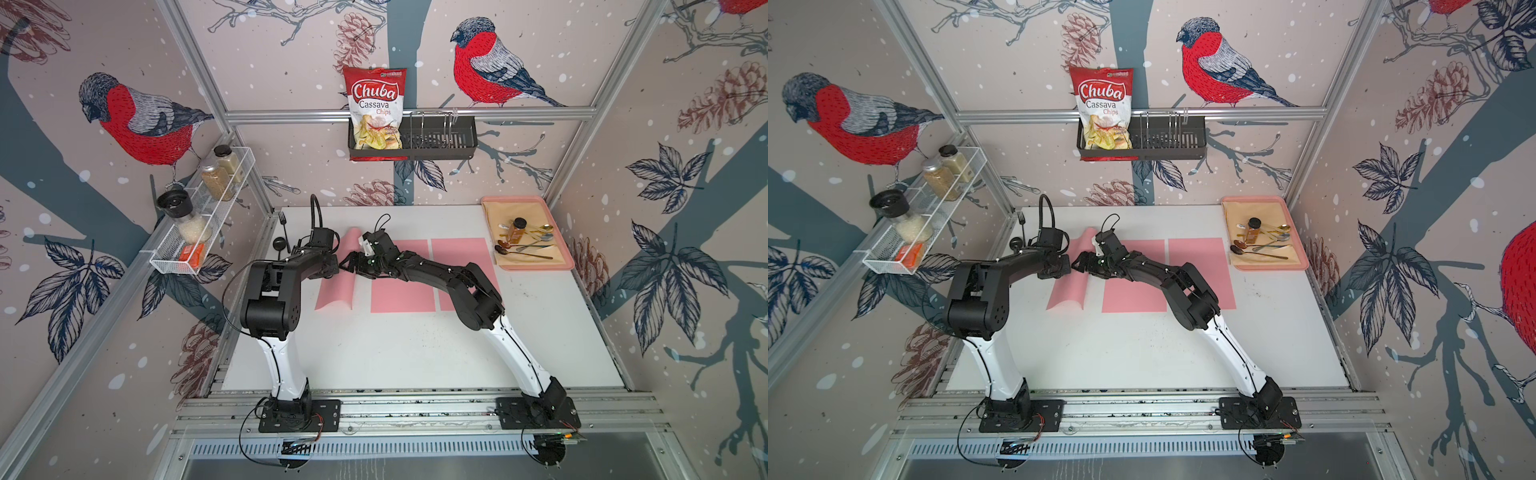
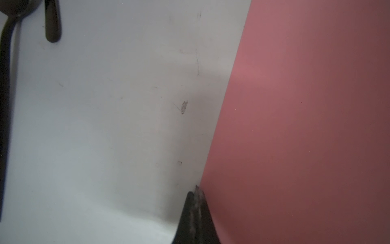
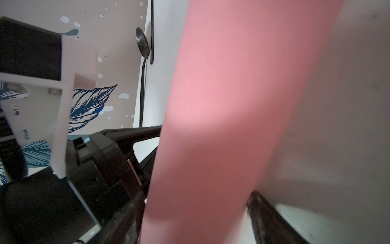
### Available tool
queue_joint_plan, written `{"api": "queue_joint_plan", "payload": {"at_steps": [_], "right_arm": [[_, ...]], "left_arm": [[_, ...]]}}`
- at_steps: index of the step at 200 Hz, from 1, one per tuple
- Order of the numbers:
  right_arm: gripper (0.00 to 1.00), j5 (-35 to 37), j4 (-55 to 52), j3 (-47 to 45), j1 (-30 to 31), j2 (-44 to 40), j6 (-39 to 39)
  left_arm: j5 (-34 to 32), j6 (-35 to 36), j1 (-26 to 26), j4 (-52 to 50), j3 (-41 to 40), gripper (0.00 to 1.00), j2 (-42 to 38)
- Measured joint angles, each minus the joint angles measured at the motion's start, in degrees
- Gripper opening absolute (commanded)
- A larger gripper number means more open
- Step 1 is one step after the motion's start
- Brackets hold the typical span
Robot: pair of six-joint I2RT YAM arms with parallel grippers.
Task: Fold the rectangular paper in half along the long edge
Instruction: Pick up the paper from the center of the board.
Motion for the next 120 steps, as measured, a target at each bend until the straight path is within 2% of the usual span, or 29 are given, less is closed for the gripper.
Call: {"api": "queue_joint_plan", "payload": {"at_steps": [63, 120], "right_arm": [[0.80, 1.01, -0.02, 1.31, 0.26, 0.94, -0.48], [0.76, 2.23, -1.05, 4.02, 0.46, 2.40, -1.68]], "left_arm": [[2.67, -0.79, 0.00, -0.07, -0.61, 0.00, -0.87], [3.78, -0.85, 0.00, -0.09, -0.76, 0.00, -1.07]]}}
